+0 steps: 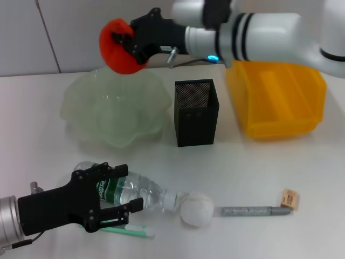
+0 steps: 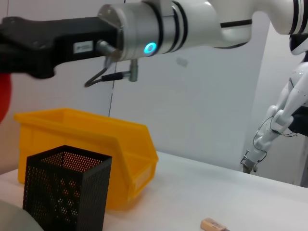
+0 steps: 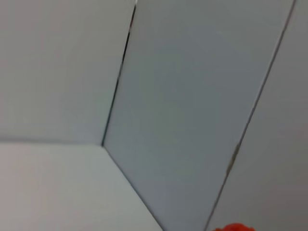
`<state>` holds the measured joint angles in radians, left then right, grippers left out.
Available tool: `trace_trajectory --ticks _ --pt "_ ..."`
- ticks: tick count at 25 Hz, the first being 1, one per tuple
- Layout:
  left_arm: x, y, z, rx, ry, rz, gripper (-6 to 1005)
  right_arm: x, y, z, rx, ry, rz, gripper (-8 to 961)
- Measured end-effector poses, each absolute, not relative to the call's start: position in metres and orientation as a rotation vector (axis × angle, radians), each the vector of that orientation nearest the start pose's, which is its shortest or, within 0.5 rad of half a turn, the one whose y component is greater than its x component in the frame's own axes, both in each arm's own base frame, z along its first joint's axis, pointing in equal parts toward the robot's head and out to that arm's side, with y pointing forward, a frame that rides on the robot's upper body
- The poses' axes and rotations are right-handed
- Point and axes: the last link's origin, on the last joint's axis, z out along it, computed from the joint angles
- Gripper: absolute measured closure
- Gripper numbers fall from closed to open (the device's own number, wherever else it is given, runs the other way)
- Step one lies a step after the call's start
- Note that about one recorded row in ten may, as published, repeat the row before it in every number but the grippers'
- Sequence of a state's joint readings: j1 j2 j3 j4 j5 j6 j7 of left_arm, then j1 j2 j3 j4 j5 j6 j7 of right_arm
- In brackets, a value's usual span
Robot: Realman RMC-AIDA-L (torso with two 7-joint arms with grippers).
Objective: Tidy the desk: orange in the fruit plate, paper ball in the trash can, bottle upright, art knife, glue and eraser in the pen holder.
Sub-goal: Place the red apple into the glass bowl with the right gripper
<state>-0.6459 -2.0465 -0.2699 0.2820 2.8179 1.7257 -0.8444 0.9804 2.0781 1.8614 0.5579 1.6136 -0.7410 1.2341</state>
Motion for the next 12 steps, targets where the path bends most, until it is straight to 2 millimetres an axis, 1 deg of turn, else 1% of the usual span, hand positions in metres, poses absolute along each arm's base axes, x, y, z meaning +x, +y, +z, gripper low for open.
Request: trace_trajectory --ticks 2,3,4,8,12 --pt "-0.274 0.288 -0.032 -2.761 -0.397 -0.923 177 0.08 0.469 -0.059 -2.486 -0.03 0.42 913" --pt "-0.274 0.288 -0.032 -2.761 -0.396 -0.925 177 0.08 0.469 -0.066 -2.481 -0.069 0.36 913" --pt "-0.274 0.288 -0.032 -2.761 -0.396 -0.925 177 0.08 0.469 -0.066 -2.481 -0.069 0.36 912" --pt "-0.27 0.289 -0.035 -2.764 -0.391 -0.937 178 0.082 0.465 -0.08 -2.489 -0.147 0.252 911" --pt "-0.266 0.29 -0.037 -2.769 -0.384 -0.948 178 0.083 0.464 -0.085 -2.481 -0.17 0.217 910"
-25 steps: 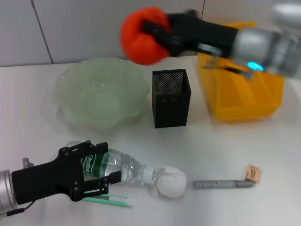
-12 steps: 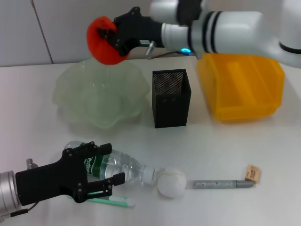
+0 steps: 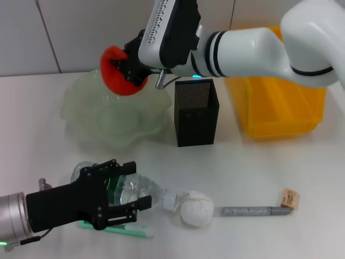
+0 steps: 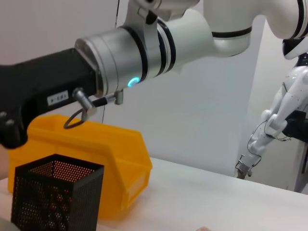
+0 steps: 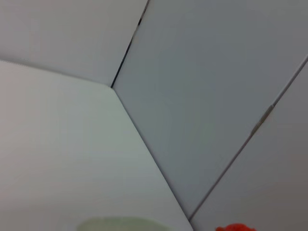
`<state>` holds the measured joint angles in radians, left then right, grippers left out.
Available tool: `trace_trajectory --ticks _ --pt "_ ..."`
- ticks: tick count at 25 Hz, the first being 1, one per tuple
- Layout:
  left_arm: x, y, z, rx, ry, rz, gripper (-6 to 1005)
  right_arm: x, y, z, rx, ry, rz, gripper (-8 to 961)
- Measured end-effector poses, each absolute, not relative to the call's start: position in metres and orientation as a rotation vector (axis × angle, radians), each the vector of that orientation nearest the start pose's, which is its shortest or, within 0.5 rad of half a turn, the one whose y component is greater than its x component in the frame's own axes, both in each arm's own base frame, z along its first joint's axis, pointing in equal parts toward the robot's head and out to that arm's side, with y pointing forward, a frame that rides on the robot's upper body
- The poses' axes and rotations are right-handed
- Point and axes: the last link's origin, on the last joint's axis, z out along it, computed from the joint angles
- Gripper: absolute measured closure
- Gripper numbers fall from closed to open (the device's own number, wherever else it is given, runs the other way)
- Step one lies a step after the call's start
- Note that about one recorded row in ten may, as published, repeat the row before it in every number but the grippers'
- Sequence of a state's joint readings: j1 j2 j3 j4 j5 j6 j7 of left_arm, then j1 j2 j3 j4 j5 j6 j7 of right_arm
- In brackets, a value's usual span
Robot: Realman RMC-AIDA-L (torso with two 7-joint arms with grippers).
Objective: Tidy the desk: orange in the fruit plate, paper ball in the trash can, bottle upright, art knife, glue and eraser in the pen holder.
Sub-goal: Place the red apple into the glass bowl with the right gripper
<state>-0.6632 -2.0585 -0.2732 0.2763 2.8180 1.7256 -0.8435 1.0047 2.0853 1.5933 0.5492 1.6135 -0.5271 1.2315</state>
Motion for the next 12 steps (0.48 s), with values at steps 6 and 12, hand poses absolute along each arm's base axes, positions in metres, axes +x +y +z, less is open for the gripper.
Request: trace_trajectory --ticks 6,12 --pt "-0.263 0.292 -0.039 -2.775 -0.374 -0.955 178 0.081 0.464 -0.089 -2.452 -0.198 0.184 909" --pt "-0.263 0.292 -0.039 -2.772 -0.375 -0.957 178 0.08 0.462 -0.097 -2.431 -0.225 0.148 813"
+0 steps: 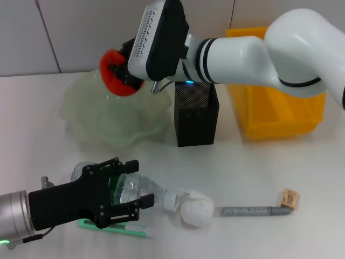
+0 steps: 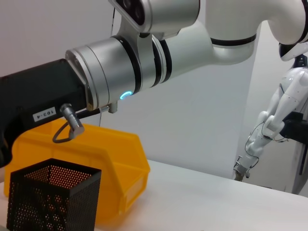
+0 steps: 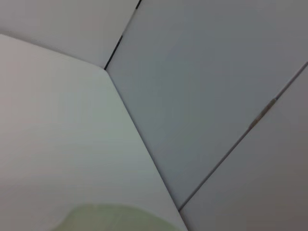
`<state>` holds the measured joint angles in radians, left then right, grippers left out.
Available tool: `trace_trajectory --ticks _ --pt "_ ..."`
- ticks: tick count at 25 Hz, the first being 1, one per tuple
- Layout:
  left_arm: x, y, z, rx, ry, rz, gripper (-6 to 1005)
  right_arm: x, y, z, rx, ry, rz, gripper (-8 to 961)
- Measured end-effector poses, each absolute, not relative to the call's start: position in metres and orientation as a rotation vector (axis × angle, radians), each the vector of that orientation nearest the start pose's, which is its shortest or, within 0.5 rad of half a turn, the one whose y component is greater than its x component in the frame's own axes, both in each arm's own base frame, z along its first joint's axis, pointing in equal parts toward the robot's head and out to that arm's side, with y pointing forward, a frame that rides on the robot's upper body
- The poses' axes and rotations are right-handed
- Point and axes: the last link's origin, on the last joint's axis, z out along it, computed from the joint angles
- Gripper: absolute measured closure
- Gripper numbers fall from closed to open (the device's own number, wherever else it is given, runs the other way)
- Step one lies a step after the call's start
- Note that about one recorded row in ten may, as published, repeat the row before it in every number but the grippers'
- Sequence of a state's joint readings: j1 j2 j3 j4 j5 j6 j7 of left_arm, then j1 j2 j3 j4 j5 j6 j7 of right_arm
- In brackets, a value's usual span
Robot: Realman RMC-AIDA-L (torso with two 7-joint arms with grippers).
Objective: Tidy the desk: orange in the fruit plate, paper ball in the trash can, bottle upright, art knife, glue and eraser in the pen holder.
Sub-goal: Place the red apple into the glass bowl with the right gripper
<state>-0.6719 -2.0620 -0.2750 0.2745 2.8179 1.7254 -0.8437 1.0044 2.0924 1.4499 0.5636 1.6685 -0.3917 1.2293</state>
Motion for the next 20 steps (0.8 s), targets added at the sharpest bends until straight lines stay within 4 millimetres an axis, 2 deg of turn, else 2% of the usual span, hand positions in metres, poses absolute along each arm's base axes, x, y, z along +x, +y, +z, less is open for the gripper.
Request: trace_trajectory --ticks 5,8,11,13,16,18,20 --pt "-0.263 0.292 -0.039 -2.77 -0.377 -0.956 179 0.076 0.461 -0.092 -2.419 -0.185 0.208 633" --pt "-0.264 0.292 -0.04 -2.767 -0.381 -0.949 179 0.072 0.46 -0.081 -2.396 -0.157 0.285 516" --pt "-0.265 0.293 -0.04 -2.765 -0.384 -0.938 179 0.066 0.457 -0.067 -2.401 -0.091 0.424 449" --pt "-0.265 0.294 -0.04 -2.763 -0.385 -0.93 179 0.067 0.453 -0.054 -2.423 -0.01 0.545 404" --pt "-0.265 0.294 -0.04 -2.761 -0.385 -0.928 179 0.075 0.443 -0.021 -2.471 0.148 0.69 337" --pt "-0.265 0.294 -0.04 -2.76 -0.385 -0.928 179 0.087 0.433 0.003 -2.526 0.275 0.715 292" --pt "-0.265 0.295 -0.04 -2.759 -0.385 -0.926 179 0.099 0.423 0.025 -2.584 0.378 0.669 254"
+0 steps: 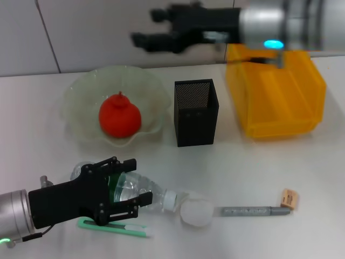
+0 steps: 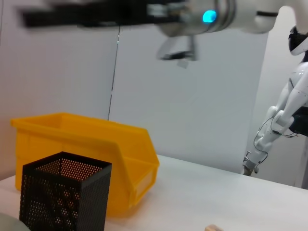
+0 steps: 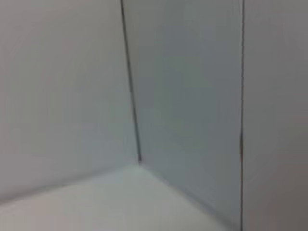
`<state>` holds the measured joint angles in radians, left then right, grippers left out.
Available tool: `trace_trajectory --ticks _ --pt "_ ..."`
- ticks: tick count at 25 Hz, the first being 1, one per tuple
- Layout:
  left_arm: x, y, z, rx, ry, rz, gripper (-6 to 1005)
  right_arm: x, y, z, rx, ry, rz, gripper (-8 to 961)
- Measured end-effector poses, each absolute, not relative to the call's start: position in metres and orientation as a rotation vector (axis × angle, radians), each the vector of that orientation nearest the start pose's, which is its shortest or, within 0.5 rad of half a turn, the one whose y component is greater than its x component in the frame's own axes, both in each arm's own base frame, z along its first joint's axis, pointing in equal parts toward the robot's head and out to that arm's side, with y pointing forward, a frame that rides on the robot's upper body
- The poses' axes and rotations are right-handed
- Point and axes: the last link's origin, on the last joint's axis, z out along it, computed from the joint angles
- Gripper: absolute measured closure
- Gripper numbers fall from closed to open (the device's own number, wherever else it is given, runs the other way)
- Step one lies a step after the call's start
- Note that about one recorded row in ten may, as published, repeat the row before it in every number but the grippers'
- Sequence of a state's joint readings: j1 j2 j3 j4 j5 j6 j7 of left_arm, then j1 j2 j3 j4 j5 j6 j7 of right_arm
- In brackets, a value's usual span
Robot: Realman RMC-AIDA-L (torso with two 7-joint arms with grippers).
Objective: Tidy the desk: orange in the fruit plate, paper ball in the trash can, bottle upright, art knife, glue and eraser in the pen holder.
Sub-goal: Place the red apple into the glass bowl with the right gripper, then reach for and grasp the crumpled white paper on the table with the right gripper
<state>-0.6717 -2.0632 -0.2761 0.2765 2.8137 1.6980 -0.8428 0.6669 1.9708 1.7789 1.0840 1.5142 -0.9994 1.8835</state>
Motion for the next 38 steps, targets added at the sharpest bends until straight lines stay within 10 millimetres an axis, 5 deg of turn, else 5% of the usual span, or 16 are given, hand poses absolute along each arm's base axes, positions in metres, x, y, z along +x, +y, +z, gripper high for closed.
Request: trace_trajectory --ticks 1,7,13,22,29,38 --pt "-0.266 0.295 -0.04 -2.757 -0.385 -0.923 179 0.115 0.408 0.043 -2.652 0.461 0.548 235" --pt "-0.267 0.298 -0.038 -2.74 -0.385 -0.912 180 0.142 0.373 0.078 -2.738 0.577 0.287 176" --pt "-0.266 0.299 -0.038 -2.735 -0.385 -0.915 180 0.156 0.347 0.088 -2.819 0.706 -0.015 175" --pt "-0.265 0.299 -0.038 -2.74 -0.393 -0.925 180 0.147 0.342 0.042 -2.819 0.693 -0.426 173" --pt "-0.266 0.298 -0.038 -2.741 -0.393 -0.921 180 0.125 0.333 0.0 -2.862 0.664 -0.501 172" --pt "-0.265 0.296 -0.037 -2.751 -0.392 -0.933 181 0.124 0.329 -0.037 -2.866 0.578 -0.571 172"
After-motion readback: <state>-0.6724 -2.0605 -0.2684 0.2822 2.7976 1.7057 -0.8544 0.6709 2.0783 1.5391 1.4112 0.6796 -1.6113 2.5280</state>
